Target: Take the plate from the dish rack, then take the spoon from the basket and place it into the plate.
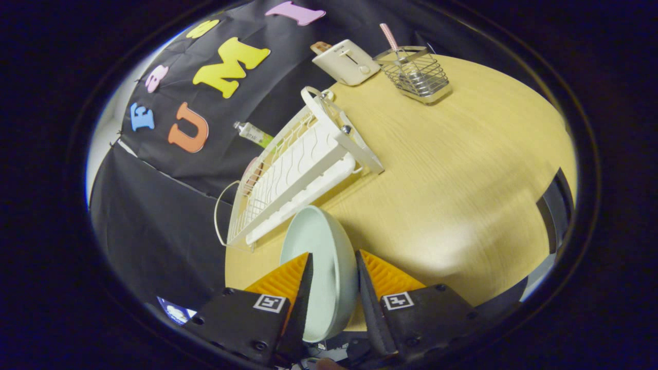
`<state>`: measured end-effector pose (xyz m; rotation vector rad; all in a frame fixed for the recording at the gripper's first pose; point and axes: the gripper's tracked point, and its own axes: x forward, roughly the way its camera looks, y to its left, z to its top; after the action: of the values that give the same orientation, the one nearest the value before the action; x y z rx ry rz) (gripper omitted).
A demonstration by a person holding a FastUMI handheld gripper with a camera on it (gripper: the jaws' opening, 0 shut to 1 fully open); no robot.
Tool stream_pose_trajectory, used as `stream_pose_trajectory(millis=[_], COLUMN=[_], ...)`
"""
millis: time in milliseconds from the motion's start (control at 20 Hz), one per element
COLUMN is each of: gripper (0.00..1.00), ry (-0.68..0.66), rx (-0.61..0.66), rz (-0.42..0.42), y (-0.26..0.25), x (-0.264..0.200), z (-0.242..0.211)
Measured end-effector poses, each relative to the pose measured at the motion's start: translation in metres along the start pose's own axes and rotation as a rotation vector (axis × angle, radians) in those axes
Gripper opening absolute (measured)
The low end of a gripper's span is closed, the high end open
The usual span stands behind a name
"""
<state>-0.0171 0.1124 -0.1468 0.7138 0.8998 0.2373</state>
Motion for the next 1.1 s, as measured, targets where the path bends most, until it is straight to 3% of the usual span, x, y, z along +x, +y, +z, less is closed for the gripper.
stream_pose_trajectory(millis=[300, 400, 500, 800, 950, 1100], gripper=[0.69, 0.71, 0.81, 0.88, 1.00, 1.00], ry=[-0.121, -0.207, -0.309, -0.616, -0.724, -0.734], rx=[-0.074, -0.171, -0.302, -0.634, -0.621, -0.559], rz=[0.005, -0.012, -0.067, -0.218, -0.282, -0.316], y=[0.002, 0.003, 0.004, 0.009, -0.020, -0.057], x=[-0.014, -0.027, -0.047, -0.116, -0.145, -0.156], z=[0.024, 0.036, 0.053, 0.104, 0.150, 0.193])
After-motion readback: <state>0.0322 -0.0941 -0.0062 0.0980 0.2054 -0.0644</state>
